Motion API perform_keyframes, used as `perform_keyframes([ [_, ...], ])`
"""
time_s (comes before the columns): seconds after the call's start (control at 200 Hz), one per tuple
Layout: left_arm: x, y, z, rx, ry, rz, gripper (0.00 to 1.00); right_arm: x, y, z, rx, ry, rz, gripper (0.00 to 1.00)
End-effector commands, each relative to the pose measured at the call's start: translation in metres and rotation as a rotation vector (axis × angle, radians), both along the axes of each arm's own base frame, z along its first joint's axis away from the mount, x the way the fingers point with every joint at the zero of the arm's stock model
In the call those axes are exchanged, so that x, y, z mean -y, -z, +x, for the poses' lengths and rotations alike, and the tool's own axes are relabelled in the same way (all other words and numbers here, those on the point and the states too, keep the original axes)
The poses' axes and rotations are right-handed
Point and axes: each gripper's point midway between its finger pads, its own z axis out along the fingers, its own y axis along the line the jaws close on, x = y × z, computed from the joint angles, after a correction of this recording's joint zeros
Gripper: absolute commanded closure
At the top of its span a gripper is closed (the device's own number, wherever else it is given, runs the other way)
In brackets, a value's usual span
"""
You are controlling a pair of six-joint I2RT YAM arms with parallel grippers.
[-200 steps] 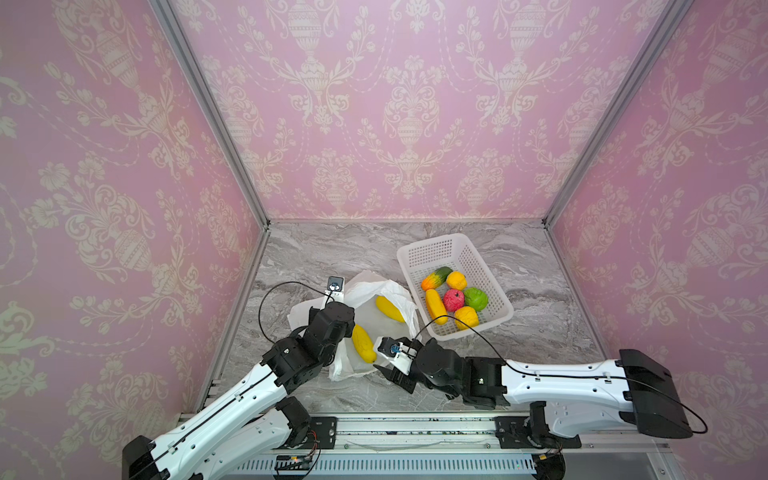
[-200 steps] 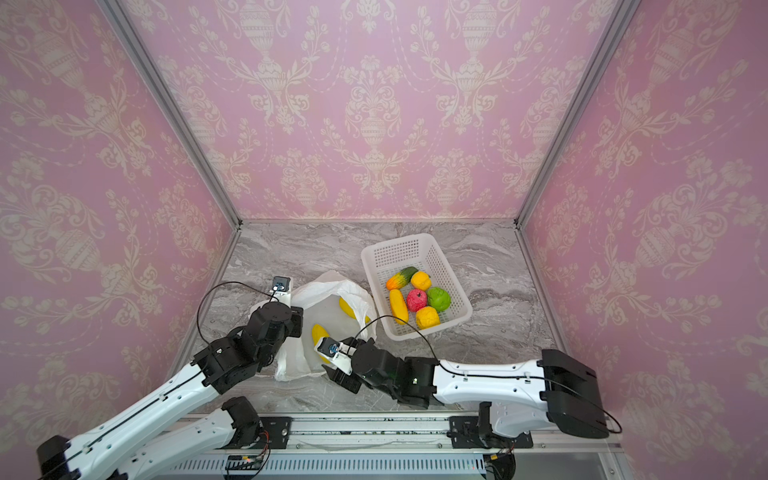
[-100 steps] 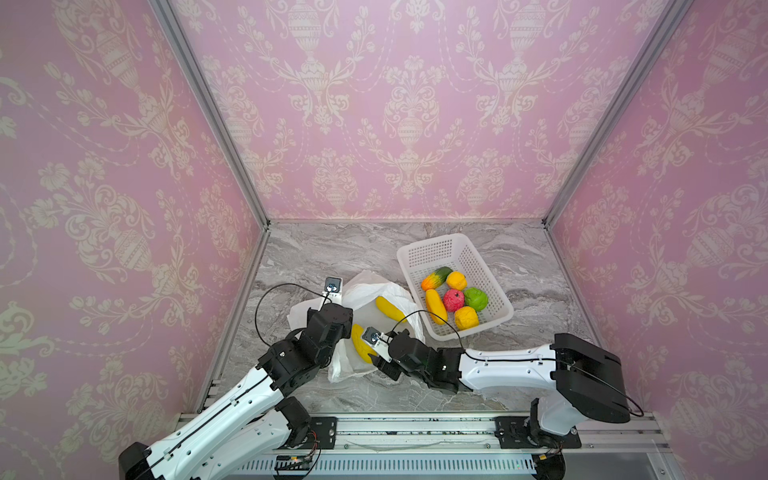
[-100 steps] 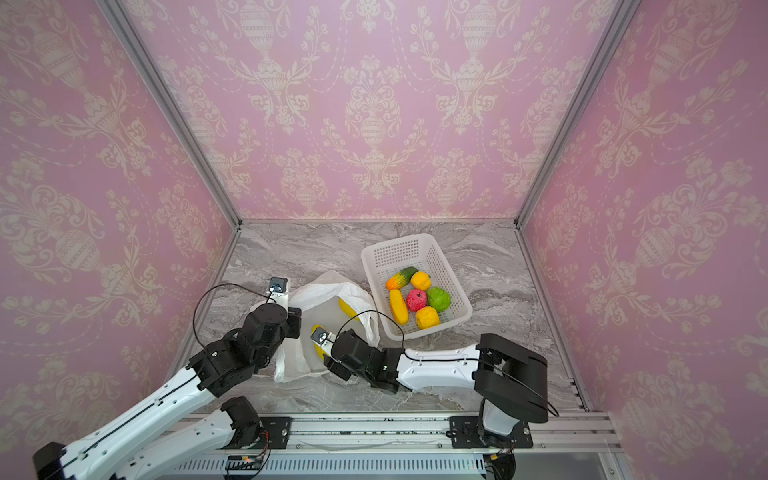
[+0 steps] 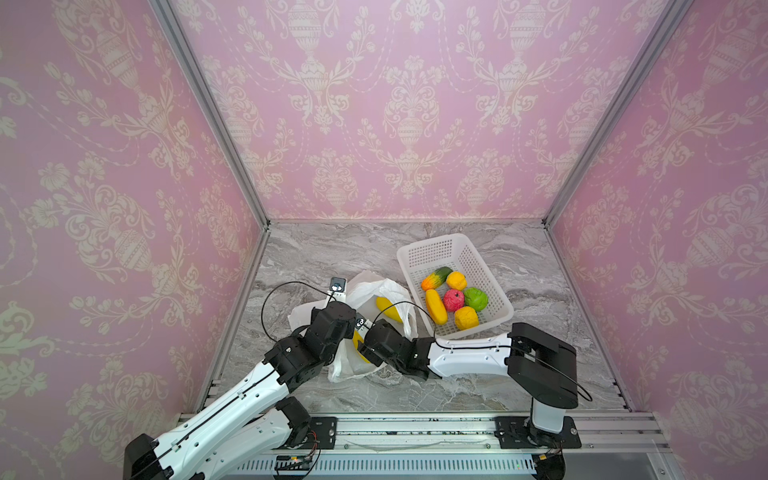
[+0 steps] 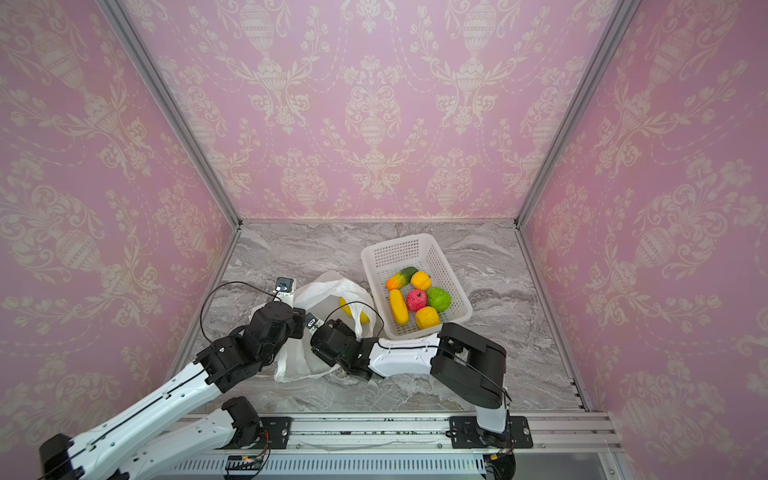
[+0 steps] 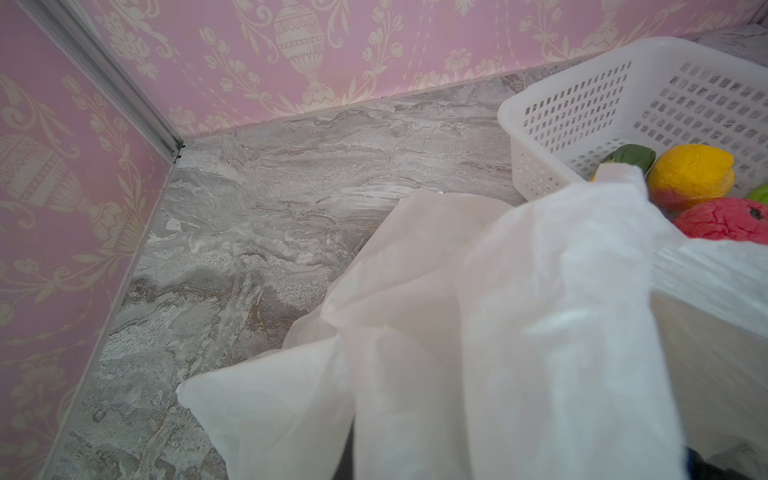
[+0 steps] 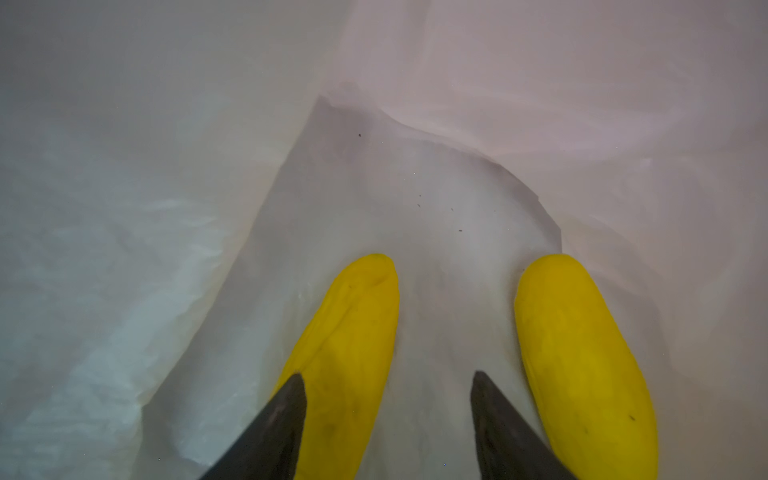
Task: Untie the knot of the plastic bag and take out the fruit
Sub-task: 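Close the right gripper on a yellow fruit inside the bag, then lift the yellow fruit out and place it in the basket with the right gripper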
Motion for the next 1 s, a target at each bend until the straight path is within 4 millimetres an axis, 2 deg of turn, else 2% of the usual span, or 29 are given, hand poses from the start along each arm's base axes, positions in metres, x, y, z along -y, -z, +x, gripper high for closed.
perform_keyframes([
  [0.0,0.001,-0.009,0.001,0.015,0.006,-0.023,1.00,-0.009,0.011,0.000,-0.051,-0.003,0.002,0.27],
  [0.1,0.000,-0.008,-0.001,0.010,0.005,-0.023,1.00,-0.010,0.032,-0.001,-0.109,-0.003,-0.019,0.22],
  [0.115,0.000,-0.008,-0.001,0.012,0.004,-0.025,1.00,-0.018,0.023,0.003,-0.105,-0.004,0.007,0.22],
  [0.26,-0.002,-0.012,-0.002,0.027,0.000,-0.028,1.00,-0.022,0.039,0.007,-0.169,-0.001,0.010,0.20],
  [0.33,-0.003,-0.011,-0.002,0.028,-0.002,-0.027,1.00,-0.022,0.043,0.008,-0.185,-0.002,0.011,0.24],
  [0.42,-0.004,-0.009,-0.003,0.022,-0.004,-0.026,1.00,-0.022,0.039,0.006,-0.193,-0.006,0.024,0.34],
  [0.455,-0.004,-0.008,-0.004,0.020,-0.006,-0.027,1.00,-0.022,0.034,0.004,-0.196,-0.013,0.039,0.40],
  [0.525,-0.006,-0.009,-0.004,0.023,-0.010,-0.028,1.00,-0.019,0.023,0.000,-0.195,-0.025,0.066,0.45],
  [0.56,-0.006,-0.010,-0.004,0.028,-0.013,-0.027,1.00,-0.020,0.009,0.000,-0.183,-0.029,0.092,0.46],
  [0.57,-0.007,-0.010,-0.004,0.029,-0.015,-0.026,1.00,-0.013,0.015,-0.003,-0.188,-0.026,0.076,0.47],
  [0.595,-0.008,-0.011,-0.003,0.030,-0.018,-0.024,1.00,-0.008,0.014,-0.006,-0.186,-0.025,0.079,0.49],
  [0.806,-0.009,-0.006,-0.003,0.024,-0.026,-0.014,1.00,0.024,-0.044,-0.025,-0.117,-0.058,0.230,0.57],
  [0.996,-0.009,-0.004,0.000,0.021,-0.035,-0.007,1.00,0.056,-0.086,-0.050,-0.076,-0.127,0.362,0.62],
])
